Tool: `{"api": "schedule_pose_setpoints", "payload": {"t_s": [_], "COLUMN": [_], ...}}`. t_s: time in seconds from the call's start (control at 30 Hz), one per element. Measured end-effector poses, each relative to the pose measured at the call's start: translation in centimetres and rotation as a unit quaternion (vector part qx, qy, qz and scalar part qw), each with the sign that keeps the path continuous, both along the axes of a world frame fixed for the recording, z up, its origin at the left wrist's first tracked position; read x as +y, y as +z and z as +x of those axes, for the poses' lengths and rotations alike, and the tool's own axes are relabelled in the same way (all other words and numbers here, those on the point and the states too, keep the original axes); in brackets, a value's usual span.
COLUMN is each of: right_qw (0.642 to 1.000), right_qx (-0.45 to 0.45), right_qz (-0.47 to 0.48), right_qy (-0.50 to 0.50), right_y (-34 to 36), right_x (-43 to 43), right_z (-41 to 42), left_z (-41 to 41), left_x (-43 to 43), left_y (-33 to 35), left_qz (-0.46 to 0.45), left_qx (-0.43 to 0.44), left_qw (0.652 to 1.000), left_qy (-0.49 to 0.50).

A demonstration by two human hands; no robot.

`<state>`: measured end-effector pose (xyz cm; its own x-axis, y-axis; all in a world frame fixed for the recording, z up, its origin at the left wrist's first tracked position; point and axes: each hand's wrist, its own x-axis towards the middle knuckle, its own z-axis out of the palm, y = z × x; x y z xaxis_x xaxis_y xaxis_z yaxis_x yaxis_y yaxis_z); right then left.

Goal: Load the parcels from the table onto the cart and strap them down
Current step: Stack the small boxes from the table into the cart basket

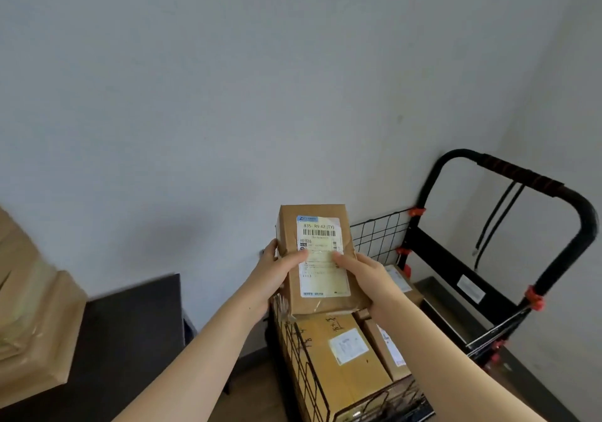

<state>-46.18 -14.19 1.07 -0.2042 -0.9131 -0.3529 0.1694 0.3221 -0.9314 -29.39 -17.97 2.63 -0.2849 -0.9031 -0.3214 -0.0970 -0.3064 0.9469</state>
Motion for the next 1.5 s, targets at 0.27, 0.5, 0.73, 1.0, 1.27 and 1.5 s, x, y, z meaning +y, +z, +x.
{"api": "schedule_pose_setpoints", "payload": {"t_s": [0.27, 0.5, 0.73, 1.0, 1.27, 1.5], "right_qw": [0.997, 0.991, 0.988, 0.98, 0.962, 0.905], "right_qx": [0.025, 0.0, 0.042, 0.065, 0.102, 0.1], "right_qz": [0.063, 0.111, 0.11, 0.16, 0.248, 0.402], "right_qy": [-0.044, -0.078, -0.095, -0.097, -0.041, 0.094], "right_y": [-3.1, -6.1, -4.6, -7.3, -14.3, -24.2], "right_x": [0.6, -0.7, -4.1, -7.7, -11.1, -12.9], "right_z": [-13.2, -17.5, -20.8, -24.7, -32.3, -39.1], "left_z": [-13.1, -17.5, -20.4, -24.5, -31.9, -38.6], "left_x": [-0.4, -3.1, -7.4, -10.8, -12.4, -11.9], "left_y": [-4.0, -6.4, -6.7, -9.5, -16.1, -25.8], "left_qz": [0.063, 0.097, 0.123, 0.15, 0.223, 0.336], "left_qx": [-0.009, -0.038, -0.014, -0.036, -0.107, -0.15], "left_qw": [0.997, 0.992, 0.988, 0.984, 0.966, 0.927], "left_qy": [-0.032, -0.068, -0.095, -0.091, -0.075, -0.077]}}
